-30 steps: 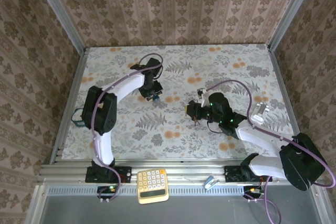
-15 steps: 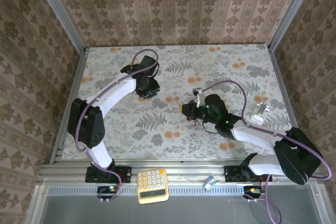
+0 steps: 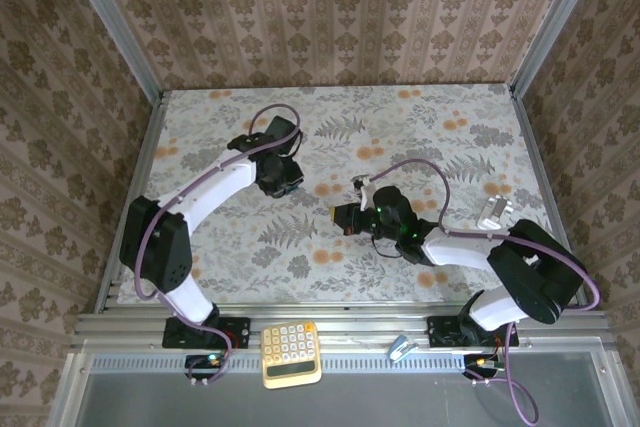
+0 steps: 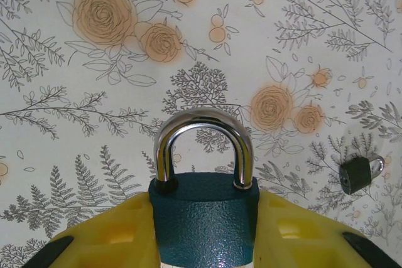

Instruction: Unlock with the key

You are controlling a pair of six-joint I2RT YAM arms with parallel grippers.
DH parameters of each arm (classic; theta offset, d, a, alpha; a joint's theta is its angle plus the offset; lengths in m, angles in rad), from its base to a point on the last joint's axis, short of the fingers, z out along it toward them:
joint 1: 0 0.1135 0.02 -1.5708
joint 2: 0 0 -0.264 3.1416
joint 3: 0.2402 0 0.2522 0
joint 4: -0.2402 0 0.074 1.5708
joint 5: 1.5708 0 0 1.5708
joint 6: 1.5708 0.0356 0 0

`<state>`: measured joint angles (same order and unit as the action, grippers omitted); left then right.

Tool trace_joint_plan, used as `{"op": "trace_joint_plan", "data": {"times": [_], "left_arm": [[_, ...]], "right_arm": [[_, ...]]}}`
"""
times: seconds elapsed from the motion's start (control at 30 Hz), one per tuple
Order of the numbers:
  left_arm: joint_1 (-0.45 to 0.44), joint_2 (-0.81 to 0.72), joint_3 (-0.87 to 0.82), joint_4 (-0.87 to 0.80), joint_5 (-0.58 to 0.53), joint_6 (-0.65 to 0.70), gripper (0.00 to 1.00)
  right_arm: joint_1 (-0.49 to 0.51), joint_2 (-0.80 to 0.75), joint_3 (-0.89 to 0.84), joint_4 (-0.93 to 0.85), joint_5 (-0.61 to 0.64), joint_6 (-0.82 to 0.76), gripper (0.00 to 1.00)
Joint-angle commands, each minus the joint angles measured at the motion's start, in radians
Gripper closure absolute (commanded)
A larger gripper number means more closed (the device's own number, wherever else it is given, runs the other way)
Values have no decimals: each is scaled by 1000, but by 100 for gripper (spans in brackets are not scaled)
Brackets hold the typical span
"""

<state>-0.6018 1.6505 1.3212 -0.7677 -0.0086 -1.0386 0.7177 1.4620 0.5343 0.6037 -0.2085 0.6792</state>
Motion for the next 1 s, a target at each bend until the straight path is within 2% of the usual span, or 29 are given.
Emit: {"op": "trace_joint_plan", "data": {"times": [0.0, 0.17, 0.47, 0.97], "left_arm": [[-4, -53, -11, 30, -14, -27, 68], [-3, -63, -13, 36, -13, -34, 68], [-4, -75, -14, 59, 4, -61, 68], [-15, -54, -13, 89, 50, -73, 68]], "right_arm": [[4, 18, 38, 56, 2, 35, 100], [3, 30, 62, 68, -13, 100, 100], [10, 102, 60, 229, -20, 260, 100], [41, 242, 92, 367, -29, 319, 100]]}}
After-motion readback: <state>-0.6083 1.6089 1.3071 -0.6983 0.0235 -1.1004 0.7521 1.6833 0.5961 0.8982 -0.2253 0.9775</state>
